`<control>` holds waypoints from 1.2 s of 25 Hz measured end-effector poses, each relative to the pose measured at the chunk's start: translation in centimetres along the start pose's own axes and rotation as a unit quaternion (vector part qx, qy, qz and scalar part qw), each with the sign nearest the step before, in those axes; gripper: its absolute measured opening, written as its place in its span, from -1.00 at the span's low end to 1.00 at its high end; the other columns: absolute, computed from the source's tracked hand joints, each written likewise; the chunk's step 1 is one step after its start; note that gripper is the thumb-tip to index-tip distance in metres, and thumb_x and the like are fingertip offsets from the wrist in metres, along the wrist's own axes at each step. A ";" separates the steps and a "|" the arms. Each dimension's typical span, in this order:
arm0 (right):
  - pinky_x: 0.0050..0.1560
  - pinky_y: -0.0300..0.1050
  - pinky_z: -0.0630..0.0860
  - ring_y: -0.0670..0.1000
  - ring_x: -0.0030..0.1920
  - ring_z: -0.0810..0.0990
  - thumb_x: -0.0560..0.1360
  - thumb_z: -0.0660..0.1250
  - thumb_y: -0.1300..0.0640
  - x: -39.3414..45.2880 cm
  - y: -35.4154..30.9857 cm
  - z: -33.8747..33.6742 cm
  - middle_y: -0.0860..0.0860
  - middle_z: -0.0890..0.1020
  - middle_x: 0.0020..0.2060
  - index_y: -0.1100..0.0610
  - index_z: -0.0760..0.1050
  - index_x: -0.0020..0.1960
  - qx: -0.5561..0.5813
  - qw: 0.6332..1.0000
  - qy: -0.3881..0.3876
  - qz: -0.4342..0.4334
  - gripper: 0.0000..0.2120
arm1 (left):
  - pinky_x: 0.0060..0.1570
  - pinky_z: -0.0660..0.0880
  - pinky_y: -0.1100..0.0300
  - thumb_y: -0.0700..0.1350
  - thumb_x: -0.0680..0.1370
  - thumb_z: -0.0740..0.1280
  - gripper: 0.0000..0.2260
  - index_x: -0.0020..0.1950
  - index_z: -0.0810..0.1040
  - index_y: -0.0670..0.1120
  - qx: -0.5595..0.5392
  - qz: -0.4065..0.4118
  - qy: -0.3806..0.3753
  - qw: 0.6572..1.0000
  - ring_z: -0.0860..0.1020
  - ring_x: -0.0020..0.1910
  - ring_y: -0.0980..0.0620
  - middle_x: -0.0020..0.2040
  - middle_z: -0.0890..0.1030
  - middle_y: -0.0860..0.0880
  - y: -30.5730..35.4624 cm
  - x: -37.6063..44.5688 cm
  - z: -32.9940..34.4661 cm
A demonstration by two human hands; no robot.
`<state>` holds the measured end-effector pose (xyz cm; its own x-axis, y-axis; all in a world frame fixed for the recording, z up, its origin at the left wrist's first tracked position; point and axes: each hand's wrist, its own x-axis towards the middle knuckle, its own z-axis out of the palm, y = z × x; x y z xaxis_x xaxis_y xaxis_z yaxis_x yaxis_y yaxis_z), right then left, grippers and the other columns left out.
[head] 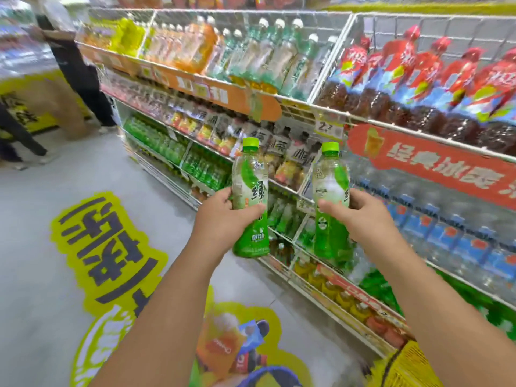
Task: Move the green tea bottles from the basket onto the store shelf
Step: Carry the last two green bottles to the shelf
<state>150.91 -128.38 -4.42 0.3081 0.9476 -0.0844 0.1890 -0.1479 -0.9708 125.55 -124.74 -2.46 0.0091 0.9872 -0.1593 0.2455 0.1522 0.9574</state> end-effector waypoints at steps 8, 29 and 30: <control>-0.26 -0.31 0.50 -0.14 -0.19 0.64 0.49 0.56 -0.02 10.4 -4.7 9.3 -0.01 0.73 -0.04 -0.02 0.66 0.07 -0.004 0.999 -0.035 -0.008 -0.80 | 0.09 0.65 0.00 -0.14 0.42 0.58 -0.73 0.07 0.65 0.01 -0.004 -0.009 0.028 1.000 0.73 -0.10 0.13 -0.10 0.76 0.12 0.5 11.8 -4.9; -0.23 -0.21 0.33 -0.06 -0.06 0.42 0.37 0.54 -0.30 24.0 -4.3 24.6 -0.18 0.42 -0.10 0.11 0.46 0.21 -0.008 0.976 0.207 0.062 -0.35 | 0.14 0.63 -0.02 0.09 0.33 0.61 -0.46 0.26 0.57 0.04 0.063 0.021 -0.217 0.974 0.70 0.00 0.14 0.08 0.72 0.09 1.0 39.0 -12.0; -0.26 -0.22 0.31 -0.05 -0.06 0.40 0.31 0.53 -0.36 24.7 -3.9 24.9 -0.13 0.41 -0.07 0.17 0.50 0.27 -0.011 0.976 0.210 0.062 -0.23 | 0.12 0.63 0.00 0.03 0.39 0.61 -0.61 0.14 0.56 0.08 0.064 0.018 -0.217 0.974 0.70 -0.05 0.16 -0.02 0.72 0.15 0.7 39.6 -11.7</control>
<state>134.57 -97.39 -8.33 0.6837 0.7233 -0.0971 0.1439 -0.2640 -0.9537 114.75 -84.96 -5.33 0.4218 0.8745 -0.2393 0.3553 0.0834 0.9310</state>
